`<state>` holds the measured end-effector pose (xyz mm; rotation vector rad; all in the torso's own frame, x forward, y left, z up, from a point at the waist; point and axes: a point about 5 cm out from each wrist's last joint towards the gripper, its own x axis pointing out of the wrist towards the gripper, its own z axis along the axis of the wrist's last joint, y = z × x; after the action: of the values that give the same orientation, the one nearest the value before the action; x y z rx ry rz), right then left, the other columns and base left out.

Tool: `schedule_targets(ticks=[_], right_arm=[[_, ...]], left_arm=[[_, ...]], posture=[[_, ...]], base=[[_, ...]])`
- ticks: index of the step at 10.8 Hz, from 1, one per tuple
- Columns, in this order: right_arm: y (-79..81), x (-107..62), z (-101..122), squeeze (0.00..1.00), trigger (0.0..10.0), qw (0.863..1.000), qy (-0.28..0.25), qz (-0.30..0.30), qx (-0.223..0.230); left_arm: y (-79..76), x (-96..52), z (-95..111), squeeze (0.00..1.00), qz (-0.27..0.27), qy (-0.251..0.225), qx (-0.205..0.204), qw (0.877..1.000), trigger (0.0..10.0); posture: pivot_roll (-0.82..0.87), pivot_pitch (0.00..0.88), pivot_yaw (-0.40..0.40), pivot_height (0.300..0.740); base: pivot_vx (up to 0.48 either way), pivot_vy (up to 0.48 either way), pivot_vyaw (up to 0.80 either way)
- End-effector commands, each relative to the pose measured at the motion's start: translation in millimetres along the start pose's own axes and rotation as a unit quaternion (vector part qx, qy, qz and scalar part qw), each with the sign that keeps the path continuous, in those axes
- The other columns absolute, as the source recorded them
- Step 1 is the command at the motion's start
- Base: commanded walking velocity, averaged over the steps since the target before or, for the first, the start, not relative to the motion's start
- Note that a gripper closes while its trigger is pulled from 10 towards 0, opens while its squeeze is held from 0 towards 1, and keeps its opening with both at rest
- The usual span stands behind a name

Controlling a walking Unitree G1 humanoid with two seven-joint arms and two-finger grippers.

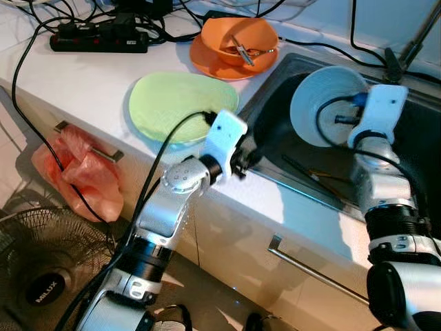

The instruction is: Kitchen organization

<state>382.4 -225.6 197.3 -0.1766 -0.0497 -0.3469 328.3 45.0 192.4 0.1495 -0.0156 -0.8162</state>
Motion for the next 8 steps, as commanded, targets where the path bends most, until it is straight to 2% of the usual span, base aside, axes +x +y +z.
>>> schedule_targets(ticks=[1, 2, 8], right_arm=[[-6.1, 0.3, 3.5, 0.0, 10.0, 1.0, -0.023, -0.004, -0.021], [-0.1, -0.1, -2.9, 0.0, 10.0, 0.999, -0.015, 0.018, -0.041], [21.9, -7.2, -29.0, 0.0, 10.0, 0.993, 0.028, 0.091, -0.064]], left_arm=[[-1.5, -2.9, 2.2, 0.0, -0.003, 0.006, 0.004, 1.0, 10.0], [1.7, -5.4, 4.7, 0.0, 0.011, 0.011, -0.001, 1.0, 10.0], [4.9, -9.9, 5.0, 0.0, 0.03, 0.03, -0.008, 0.999, 10.0]], posture=[[0.08, 0.13, -0.007, 0.74], [0.08, 0.129, -0.011, 0.74], [0.08, 0.143, -0.014, 0.74]], base=[[0.0, 0.0, 0.0], [0.0, 0.0, 0.0], [0.0, 0.0, 0.0]])
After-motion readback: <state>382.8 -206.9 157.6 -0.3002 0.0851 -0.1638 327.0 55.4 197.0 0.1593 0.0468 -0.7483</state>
